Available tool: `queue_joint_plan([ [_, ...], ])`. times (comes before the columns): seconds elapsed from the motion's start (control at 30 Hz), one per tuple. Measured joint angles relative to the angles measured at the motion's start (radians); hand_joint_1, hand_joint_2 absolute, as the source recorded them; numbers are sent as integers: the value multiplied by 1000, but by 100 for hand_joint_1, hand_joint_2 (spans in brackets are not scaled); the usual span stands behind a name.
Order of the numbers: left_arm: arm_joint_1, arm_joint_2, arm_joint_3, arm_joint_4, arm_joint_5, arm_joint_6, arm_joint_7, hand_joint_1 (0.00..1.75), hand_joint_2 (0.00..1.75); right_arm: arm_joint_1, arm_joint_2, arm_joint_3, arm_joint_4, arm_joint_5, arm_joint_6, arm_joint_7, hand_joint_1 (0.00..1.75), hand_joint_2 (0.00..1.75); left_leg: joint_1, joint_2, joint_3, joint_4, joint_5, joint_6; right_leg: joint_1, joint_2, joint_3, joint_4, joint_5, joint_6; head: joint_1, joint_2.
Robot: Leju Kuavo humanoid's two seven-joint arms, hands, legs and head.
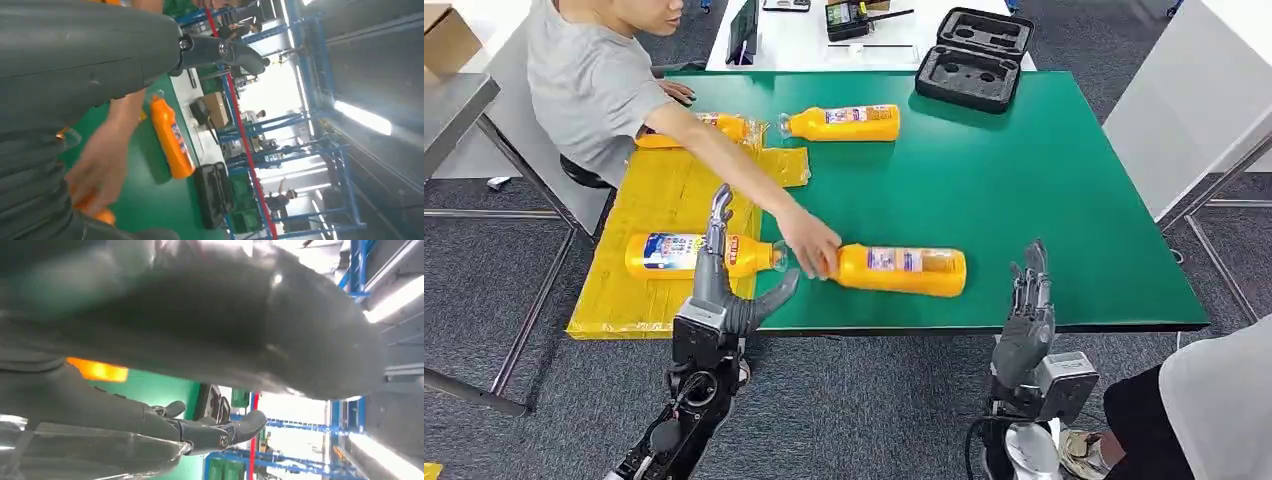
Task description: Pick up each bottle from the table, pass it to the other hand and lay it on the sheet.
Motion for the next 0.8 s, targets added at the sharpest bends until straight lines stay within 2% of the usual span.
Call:
queue_joint_plan([
  [0.27,1,2,-11,-12,9,2,0,0,175,-1,-3,-6,1,21,8,0,0,0,0,0,0,0,0,0,0,0,0,0,0,0,0,0],
  [0.5,2,2,-30,-14,10,0,0,0,175,-32,-23,1,32,215,-80,0,0,0,0,0,0,0,0,0,0,0,0,0,0,0,0,0],
  [0.67,20,5,-44,-41,43,12,0,0,175,-122,-72,16,119,397,-127,0,0,0,0,0,0,0,0,0,0,0,0,0,1,0,0,0],
  [0.8,33,11,-43,-63,68,15,0,0,175,-217,-112,16,233,478,-152,2,0,0,0,0,0,0,1,1,0,0,1,0,1,0,0,0],
])
